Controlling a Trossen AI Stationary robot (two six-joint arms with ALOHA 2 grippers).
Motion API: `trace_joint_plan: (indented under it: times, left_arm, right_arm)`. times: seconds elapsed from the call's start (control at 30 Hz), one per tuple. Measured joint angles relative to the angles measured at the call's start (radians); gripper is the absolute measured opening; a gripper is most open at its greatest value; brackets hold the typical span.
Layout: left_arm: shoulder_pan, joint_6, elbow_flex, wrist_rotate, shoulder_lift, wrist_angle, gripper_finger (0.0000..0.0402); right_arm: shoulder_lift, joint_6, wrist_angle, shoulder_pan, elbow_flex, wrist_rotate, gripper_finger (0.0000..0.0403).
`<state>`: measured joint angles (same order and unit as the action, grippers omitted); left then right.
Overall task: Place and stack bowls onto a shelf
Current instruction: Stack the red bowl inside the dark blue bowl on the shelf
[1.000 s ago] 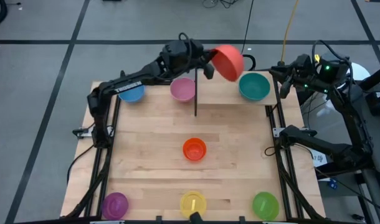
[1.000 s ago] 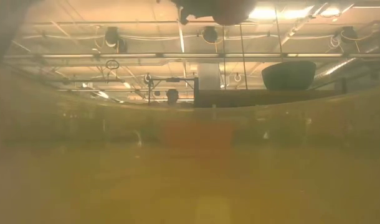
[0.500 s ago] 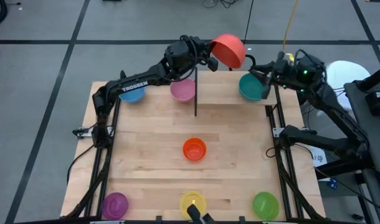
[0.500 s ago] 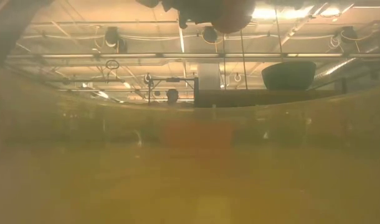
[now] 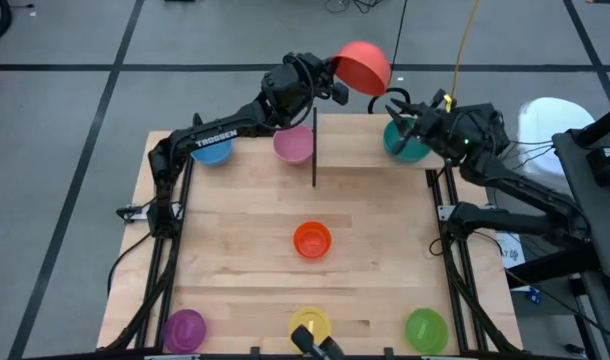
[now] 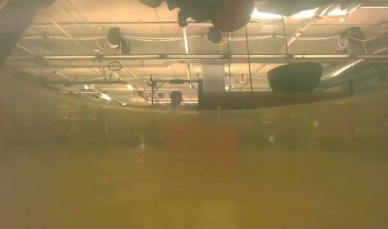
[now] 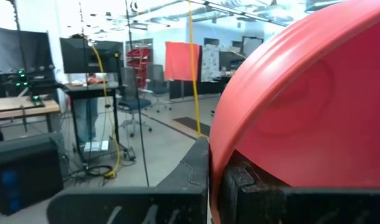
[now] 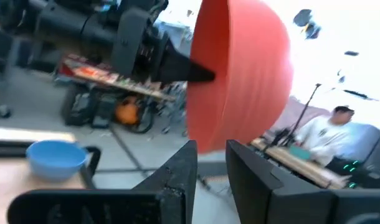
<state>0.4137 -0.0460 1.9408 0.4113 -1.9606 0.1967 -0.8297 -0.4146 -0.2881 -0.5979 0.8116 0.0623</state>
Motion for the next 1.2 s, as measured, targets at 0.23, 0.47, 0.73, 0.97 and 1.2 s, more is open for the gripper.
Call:
trace_joint_plan:
  times: [0.23,0.47,0.73,0.97,1.2]
  left_arm:
    - [0.0,0.005,0.0,0.01,0.0,0.014,0.0005]
    - [-0.001,0.005,0.0,0.01,0.0,0.015,0.0005]
    - [-0.001,0.007,0.0,0.014,0.001,0.016,0.0005]
    - [-0.001,0.024,0.0,0.009,0.002,0.009,0.0004]
    - [-0.005,0.033,0.0,-0.001,0.002,-0.022,0.0004]
  right_arm:
    - [-0.066,-0.043,-0.124,0.046,-0.025,0.029,0.008]
    - [-0.157,-0.162,-0.281,0.095,-0.025,0.244,0.008]
    - [-0.229,-0.234,-0.443,0.129,-0.025,0.31,0.008]
    - [-0.271,-0.246,-0.518,0.13,-0.025,0.363,0.008]
    - [-0.29,-0.282,-0.565,0.13,-0.026,0.407,0.008]
